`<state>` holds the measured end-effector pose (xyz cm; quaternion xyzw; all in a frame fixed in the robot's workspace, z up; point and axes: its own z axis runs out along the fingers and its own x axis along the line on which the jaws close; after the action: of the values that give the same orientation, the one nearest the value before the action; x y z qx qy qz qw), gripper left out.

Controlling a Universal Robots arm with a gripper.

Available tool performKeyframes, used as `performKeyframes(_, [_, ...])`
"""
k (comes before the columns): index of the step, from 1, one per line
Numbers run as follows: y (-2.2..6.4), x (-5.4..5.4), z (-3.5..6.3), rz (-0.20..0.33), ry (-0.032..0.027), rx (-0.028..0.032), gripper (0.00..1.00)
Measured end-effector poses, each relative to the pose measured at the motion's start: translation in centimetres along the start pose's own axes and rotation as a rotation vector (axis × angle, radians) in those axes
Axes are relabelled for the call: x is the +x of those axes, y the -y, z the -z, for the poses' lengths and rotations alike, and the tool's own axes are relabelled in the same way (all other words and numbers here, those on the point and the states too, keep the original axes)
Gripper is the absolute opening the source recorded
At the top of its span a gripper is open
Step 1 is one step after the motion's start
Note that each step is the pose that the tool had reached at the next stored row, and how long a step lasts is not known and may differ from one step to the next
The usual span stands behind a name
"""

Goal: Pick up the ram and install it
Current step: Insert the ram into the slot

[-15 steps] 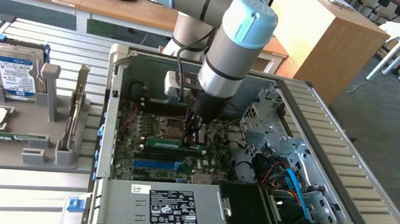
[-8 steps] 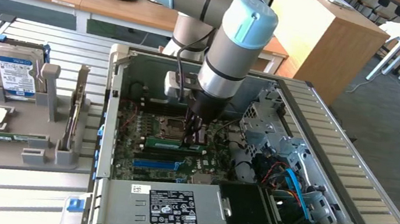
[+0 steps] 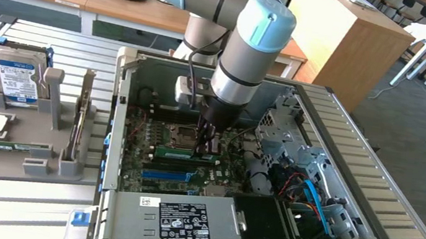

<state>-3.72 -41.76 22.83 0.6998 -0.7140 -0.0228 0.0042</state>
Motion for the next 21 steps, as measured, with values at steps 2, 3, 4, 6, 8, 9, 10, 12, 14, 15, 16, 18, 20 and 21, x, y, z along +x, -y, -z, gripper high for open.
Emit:
performKeyframes(2, [0.0,0.0,0.0,0.001,-0.0001,-0.0006,0.12])
performKeyframes(3, [0.01,0.0,0.0,0.002,-0.0001,-0.0011,0.12])
performKeyframes(4, [0.01,0.0,0.0,0.003,-0.0001,-0.0012,0.12])
performKeyframes(6, [0.01,0.0,0.0,0.003,-0.0001,-0.0012,0.12])
performKeyframes(8, [0.01,0.0,0.0,0.003,0.0,-0.0012,0.12])
performKeyframes(9, [0.01,0.0,-0.01,0.003,0.0001,-0.0012,0.12])
performKeyframes(10, [0.01,0.01,-0.02,0.004,0.0002,-0.0013,0.12])
performKeyframes(12, [0.01,0.02,-0.02,0.004,0.0,-0.0012,0.12])
performKeyframes(14, [0.01,0.03,-0.03,0.004,0.0,-0.0012,0.12])
performKeyframes(15, [0.01,0.04,-0.03,0.004,-0.0002,-0.0013,0.12])
performKeyframes(16, [0.01,0.05,-0.05,0.004,-0.0002,-0.0013,0.12])
performKeyframes(18, [0.02,0.05,-0.09,0.004,-0.0001,-0.0013,0.12])
performKeyframes(20, [0.02,0.07,-0.14,0.004,-0.0001,-0.0013,0.12])
performKeyframes(21, [0.02,0.07,-0.17,0.004,-0.0001,-0.0013,0.12])
